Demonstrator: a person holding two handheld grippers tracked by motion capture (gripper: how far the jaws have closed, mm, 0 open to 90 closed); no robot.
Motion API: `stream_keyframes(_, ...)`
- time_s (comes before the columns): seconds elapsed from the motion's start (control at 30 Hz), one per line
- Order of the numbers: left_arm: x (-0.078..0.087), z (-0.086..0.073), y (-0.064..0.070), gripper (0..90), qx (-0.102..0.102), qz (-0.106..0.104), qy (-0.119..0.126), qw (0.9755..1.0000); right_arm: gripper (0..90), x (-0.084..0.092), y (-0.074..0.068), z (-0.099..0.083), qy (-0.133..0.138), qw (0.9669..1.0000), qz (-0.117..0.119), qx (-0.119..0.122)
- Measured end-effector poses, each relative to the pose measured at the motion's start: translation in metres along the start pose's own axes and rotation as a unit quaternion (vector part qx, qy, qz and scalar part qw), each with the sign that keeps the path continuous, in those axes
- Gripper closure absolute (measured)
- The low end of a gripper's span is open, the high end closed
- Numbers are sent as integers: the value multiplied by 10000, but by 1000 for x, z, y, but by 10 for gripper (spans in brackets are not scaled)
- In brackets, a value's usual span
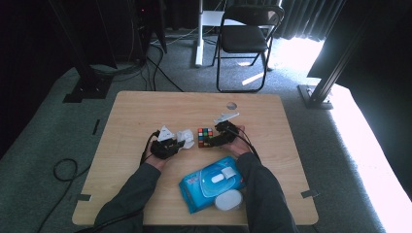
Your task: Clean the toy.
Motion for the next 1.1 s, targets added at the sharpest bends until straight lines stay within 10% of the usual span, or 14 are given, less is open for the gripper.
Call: stream_keyframes(1.1, 0, 1, 0, 794, 4, -10, -7, 10000, 297, -14, -15, 1, -361, 9968, 275, 664)
Point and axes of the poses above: each handheld gripper's, and its own axes: x roughly backward along the jaws, z roughly out of its top, y roughly to its right, the point moved 2 cm from there along -x, roughly forward along the jaws, and after that the axes turned 9 degrees about z, right-handed, at the moved point
